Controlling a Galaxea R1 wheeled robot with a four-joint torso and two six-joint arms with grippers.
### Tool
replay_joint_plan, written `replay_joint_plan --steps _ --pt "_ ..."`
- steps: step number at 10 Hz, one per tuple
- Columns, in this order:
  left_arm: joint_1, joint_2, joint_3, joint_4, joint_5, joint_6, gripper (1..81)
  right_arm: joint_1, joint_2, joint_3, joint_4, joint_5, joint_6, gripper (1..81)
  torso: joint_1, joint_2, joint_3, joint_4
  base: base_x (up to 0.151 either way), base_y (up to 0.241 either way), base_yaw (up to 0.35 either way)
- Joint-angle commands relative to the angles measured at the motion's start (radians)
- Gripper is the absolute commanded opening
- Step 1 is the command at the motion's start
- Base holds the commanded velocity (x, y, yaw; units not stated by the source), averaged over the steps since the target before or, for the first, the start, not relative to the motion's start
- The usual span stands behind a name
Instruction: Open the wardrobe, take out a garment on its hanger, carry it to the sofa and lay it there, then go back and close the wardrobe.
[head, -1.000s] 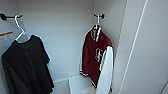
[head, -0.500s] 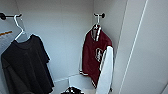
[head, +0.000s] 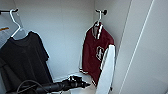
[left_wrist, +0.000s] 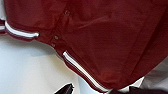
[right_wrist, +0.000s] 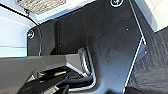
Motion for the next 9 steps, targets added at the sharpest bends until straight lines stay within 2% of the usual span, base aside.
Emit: replay_joint_plan --steps 1,5,9 --pt "-0.29 0.0 0.075 -0.128 0.006 -0.003 81.1 0.04 0.001 0.006 0.001 -0.053 0.002 81.1 0.0 0.0 0.0 0.0 0.0 0.0 0.0" --pt "-0.44 0.014 0.054 -0.272 0.006 -0.004 81.1 0.037 0.002 0.008 0.001 -0.028 0.002 81.1 0.0 0.0 0.0 0.0 0.0 0.0 0.0" --pt "-0.555 0.071 -0.04 -0.385 0.0 -0.004 81.1 0.028 0.002 0.009 0.0 -0.025 0.002 81.1 0.0 0.0 -0.001 0.0 0.0 0.0 0.0"
